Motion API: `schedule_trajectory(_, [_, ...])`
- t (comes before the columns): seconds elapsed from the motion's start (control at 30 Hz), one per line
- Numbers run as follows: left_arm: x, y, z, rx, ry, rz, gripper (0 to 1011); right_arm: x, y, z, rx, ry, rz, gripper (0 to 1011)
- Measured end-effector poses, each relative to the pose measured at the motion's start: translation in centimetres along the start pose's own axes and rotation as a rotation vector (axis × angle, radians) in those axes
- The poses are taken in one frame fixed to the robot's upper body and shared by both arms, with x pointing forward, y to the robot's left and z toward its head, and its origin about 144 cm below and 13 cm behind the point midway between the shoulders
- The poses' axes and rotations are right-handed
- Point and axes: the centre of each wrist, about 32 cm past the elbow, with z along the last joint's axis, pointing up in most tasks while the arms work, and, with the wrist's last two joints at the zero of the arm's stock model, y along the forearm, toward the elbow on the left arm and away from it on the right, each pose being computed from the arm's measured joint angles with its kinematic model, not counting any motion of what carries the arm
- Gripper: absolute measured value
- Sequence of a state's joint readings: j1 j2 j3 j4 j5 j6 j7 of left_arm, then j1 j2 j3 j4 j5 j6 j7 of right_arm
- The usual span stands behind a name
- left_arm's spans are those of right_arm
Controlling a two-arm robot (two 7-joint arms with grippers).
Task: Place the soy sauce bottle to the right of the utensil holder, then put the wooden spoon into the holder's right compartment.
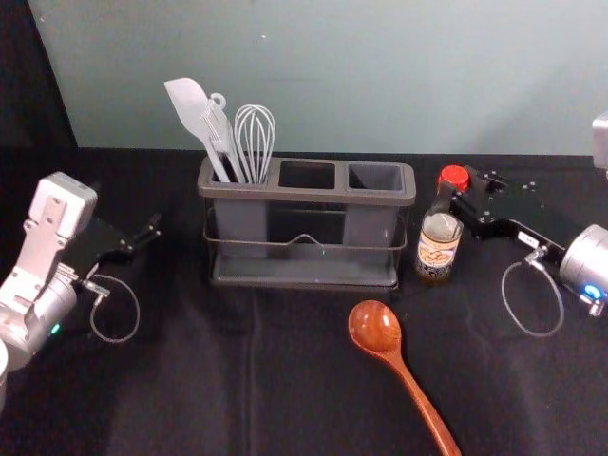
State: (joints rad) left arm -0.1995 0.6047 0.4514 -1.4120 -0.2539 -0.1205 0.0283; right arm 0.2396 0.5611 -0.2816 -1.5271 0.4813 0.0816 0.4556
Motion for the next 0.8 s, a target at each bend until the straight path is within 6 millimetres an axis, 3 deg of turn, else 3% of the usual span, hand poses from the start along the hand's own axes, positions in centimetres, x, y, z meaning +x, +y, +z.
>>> schedule_trajectory(0.23, [0.00, 0.00, 0.00, 0.000, 0.000, 0.000, 1005, 0.00, 0.01, 0.05, 0.002, -0.001, 0.000, 435])
schedule_trajectory(0.5, [0.00, 0.00, 0.00, 0.000, 0.000, 0.000, 1005, 0.00, 0.00, 0.08, 0.002, -0.002, 0.000, 718])
schedule_trajectory(0.8, [0.00, 0.00, 0.00, 0.000, 0.000, 0.000, 1005, 0.00, 0.00, 0.11, 0.002, -0.003, 0.001, 946])
